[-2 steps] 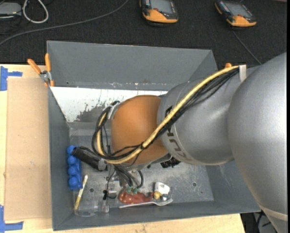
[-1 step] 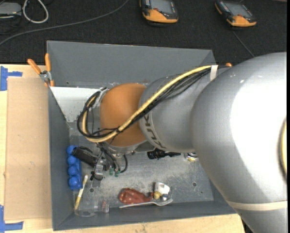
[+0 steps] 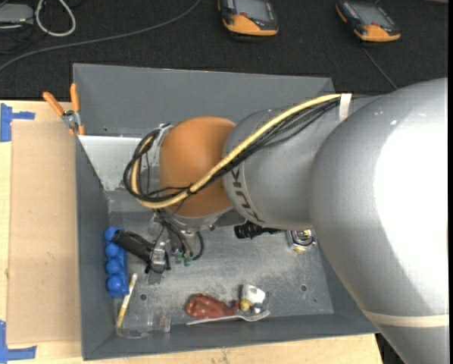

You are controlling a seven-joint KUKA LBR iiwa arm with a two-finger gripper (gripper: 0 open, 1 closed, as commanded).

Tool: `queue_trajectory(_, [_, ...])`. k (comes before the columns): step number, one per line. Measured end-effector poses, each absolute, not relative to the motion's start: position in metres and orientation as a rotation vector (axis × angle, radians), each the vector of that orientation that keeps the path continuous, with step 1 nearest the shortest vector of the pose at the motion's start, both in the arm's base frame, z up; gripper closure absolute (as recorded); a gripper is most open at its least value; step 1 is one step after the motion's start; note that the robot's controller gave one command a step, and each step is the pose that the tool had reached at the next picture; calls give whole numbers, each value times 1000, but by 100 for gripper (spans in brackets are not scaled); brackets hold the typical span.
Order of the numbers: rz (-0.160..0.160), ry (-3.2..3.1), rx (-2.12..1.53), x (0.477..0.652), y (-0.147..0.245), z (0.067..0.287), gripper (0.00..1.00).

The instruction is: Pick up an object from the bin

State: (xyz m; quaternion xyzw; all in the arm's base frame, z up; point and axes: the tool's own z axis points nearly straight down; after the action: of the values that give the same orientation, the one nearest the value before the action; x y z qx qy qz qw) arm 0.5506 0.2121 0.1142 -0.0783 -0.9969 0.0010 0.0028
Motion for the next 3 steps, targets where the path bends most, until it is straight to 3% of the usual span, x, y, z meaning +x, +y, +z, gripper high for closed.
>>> queue_trajectory(1, [1,-3122,-308,555,213,89,0])
queue_trajectory(2, [-1,-3107,-466,570,210,69,0])
queue_trajectory(3, [2,-3111,-396,561,211,79,100])
